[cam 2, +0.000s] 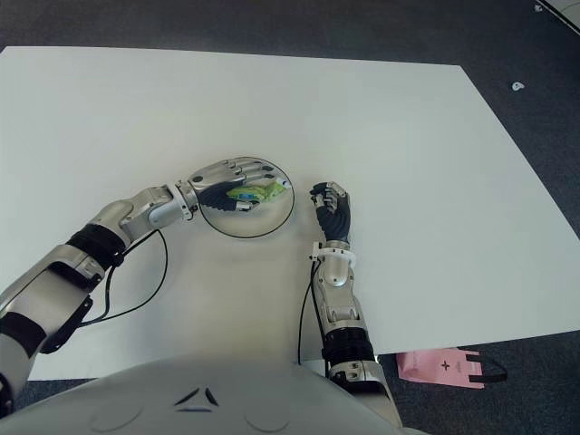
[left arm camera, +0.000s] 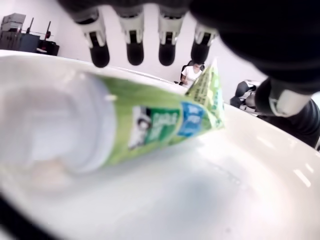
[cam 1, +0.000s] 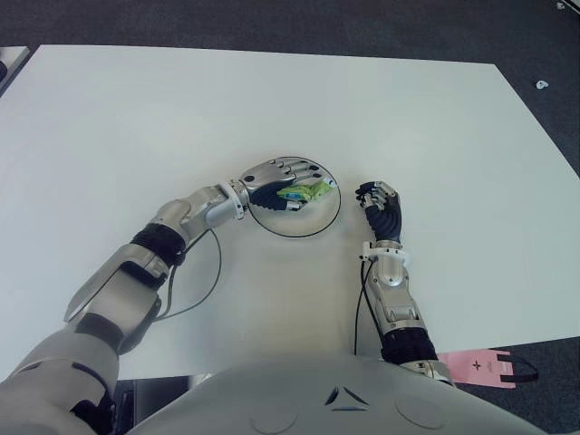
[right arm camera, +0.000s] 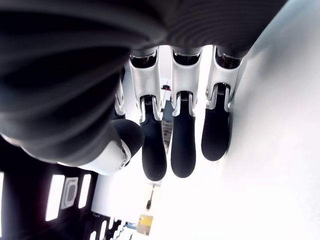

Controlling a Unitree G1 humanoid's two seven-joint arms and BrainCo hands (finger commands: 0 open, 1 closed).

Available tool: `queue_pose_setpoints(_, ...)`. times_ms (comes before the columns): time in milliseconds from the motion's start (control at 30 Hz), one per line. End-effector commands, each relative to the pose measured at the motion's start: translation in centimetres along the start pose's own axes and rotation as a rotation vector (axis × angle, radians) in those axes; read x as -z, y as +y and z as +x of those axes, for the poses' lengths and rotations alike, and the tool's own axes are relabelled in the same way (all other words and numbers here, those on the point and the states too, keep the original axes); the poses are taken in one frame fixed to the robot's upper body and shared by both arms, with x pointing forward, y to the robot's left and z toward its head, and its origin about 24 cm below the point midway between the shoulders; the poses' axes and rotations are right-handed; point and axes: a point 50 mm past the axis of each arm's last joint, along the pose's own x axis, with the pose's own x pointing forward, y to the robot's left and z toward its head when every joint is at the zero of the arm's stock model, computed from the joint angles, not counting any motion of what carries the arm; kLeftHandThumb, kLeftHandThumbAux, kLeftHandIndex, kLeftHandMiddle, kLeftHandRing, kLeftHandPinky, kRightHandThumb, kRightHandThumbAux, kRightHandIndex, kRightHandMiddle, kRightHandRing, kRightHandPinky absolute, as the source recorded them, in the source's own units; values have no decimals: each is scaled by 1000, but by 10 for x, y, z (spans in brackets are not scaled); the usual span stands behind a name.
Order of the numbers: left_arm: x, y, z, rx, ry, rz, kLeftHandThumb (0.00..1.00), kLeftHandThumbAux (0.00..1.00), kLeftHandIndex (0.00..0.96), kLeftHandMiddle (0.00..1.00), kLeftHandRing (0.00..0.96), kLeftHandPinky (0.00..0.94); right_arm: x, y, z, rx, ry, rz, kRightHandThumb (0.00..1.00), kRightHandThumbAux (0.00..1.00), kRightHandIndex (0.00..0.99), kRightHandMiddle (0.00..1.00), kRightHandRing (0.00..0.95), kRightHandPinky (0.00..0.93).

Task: Put the toothpaste on the table into the plate.

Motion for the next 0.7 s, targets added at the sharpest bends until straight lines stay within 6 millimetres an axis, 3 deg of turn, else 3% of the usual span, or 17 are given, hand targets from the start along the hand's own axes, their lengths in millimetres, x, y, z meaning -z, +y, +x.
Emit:
queue_pose_setpoints(33,4,-1,-6,-40,48,-56,403,267,0,0,0,78,51,-2,-34,-24,278,-52,709,729,426,501,482,482)
queue_pose_setpoints(233,7,6,-17,-95,113,-121,335,348,0,0,13,130,51,-2,-33,-26,278,-55,710,729,426,497,479,471)
queue_pose_setpoints(400,6,6,-22,-287,221,-199,287,554,10,69,107,229,51,-2,-33,-31,283,-58,709,729,424,491,473,464)
queue_pose_setpoints(467,4,5,-26,-404,252,-241,275,636,56,123,172,288,51,-1,-33,-31,284,-61,709,730,424,490,472,466)
queue_pose_setpoints(533,2,3,-29,-489,273,-271,273,767,161,220,273,374,51,-1,-33,-32,284,-63,709,730,424,490,472,467)
queue_pose_setpoints(667,0,0,-33,-650,331,-327,279,900,263,318,369,448,51,-1,-32,-31,286,-66,709,729,424,494,473,468)
queue_pose_setpoints(700,0,0,-34,-671,346,-339,429,838,317,348,393,454,51,-1,-32,-31,285,-67,709,729,424,495,474,471)
